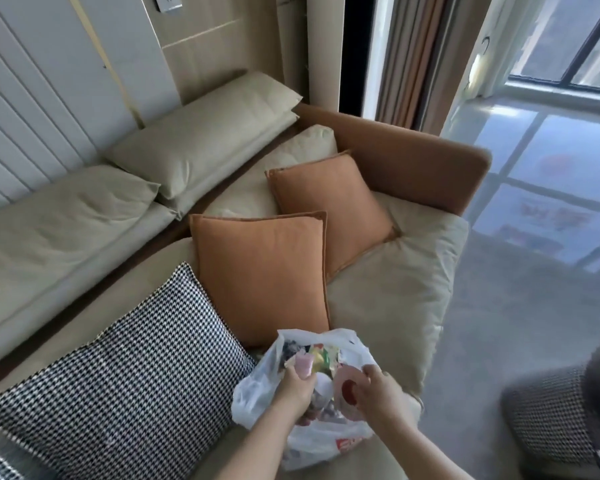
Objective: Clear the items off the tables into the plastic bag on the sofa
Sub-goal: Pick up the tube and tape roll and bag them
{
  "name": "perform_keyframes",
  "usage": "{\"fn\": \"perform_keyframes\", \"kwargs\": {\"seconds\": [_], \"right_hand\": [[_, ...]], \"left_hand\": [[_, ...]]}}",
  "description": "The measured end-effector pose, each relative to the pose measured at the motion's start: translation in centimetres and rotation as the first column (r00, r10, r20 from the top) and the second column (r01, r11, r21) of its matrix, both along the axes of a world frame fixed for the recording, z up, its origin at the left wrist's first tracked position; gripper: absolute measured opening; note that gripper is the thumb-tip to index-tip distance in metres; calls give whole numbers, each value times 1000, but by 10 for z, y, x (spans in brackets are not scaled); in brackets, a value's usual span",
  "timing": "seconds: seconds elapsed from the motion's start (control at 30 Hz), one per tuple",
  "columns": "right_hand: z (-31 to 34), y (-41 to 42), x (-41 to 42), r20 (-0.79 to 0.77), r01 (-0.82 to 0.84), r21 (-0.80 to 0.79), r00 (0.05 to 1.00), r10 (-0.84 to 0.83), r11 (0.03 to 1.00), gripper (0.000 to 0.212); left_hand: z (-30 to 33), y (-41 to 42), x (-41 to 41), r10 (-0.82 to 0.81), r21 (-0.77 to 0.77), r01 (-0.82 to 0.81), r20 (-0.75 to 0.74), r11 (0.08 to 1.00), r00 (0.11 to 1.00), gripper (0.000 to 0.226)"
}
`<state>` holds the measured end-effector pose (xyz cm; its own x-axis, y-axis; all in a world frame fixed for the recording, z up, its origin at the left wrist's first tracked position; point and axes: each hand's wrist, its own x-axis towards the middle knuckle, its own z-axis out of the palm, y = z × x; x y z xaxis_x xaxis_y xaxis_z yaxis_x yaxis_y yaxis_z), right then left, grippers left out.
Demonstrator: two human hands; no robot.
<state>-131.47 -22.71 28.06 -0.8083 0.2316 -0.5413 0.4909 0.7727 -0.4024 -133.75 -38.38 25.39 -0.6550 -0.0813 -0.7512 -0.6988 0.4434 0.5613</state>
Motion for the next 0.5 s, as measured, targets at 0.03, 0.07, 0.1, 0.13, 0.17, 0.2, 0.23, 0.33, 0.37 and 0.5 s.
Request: {"fn": "perform_keyframes", "kwargs": {"seconds": [0.03,0.07,0.1,0.13,0.17,0.2,0.23,0.33,0.37,0.5], "right_hand": [[-13,-2,-8,17,-28,-1,999,28,1000,17],[-27,-5,-13,33,-48,-11,998,49,999,16],[-41,-7,-18,44,-66,-17,997,67,998,19],[-54,-9,-22,51,-89,-13,995,89,996,21],[-66,-11,-26,55,-109,-3,992,109,994,23],[-76,-13,-28,50,-113,11,992,112,994,24],[-86,-14,-31,46,-108,29,993,106,994,24],[-107,-16,-41,18,-129,139,992,128,982,21],[-113,-18,-45,5,-158,187,987,160,969,23],[-130,-23,-42,-21,-196,163,979,202,967,40]], "left_hand": [[-12,1,-7,-20,-21,21,21,1000,1000,54],[-22,1,-12,-36,-52,38,35,998,999,54],[-33,2,-19,-37,-74,41,50,996,998,55],[-44,4,-25,-31,-87,37,73,996,997,56],[-55,5,-30,-25,-93,34,98,995,995,56],[-63,7,-35,-26,-101,38,124,994,992,57],[-72,9,-40,-22,-108,38,147,993,989,57],[-91,13,-53,1,-105,18,182,994,983,59],[-96,14,-56,0,-107,20,180,994,984,58],[-112,14,-62,-39,-107,55,144,993,989,50]]}}
